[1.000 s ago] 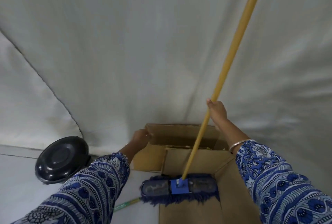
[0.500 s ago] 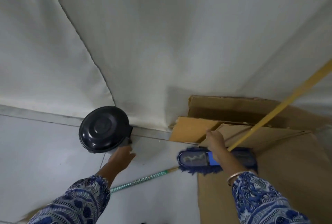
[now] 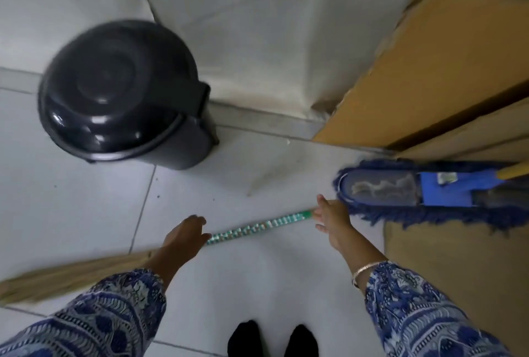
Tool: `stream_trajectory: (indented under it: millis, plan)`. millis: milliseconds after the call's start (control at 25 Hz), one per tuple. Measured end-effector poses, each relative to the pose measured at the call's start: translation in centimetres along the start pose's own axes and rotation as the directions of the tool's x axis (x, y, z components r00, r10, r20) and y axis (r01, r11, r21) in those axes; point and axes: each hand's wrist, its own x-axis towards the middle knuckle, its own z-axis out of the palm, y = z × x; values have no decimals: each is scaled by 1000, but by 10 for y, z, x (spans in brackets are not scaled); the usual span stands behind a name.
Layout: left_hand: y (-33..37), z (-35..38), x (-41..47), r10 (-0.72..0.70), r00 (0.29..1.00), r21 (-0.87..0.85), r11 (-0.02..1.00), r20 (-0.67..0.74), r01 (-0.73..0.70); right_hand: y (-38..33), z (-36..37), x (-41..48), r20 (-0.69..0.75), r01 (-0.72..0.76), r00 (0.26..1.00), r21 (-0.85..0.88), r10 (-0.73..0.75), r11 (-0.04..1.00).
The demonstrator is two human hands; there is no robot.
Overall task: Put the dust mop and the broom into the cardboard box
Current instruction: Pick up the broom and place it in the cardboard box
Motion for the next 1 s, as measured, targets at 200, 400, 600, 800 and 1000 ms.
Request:
stream_trajectory:
  millis: [200,400,600,800,1000]
  plan:
    - [-24,82,54,63,997,100,993,-45,-59,65,52,61,78,-171,983,42,167,984]
    - [-41,116,68,124,977,298,952,-174,-67,100,86,88,83,-214,976,164,203,963]
    - [-45,123,69,192,957,303,945,-217,-121,97,102,82,170,-225,968,266,184,937]
    - [-36,100,37,196,959,268,954,-205,-138,70,93,42,179,-202,974,406,140,891]
    - [10,33,-22,190,958,147,976,-214,-161,8,49,-30,98,-51,995,497,3,866]
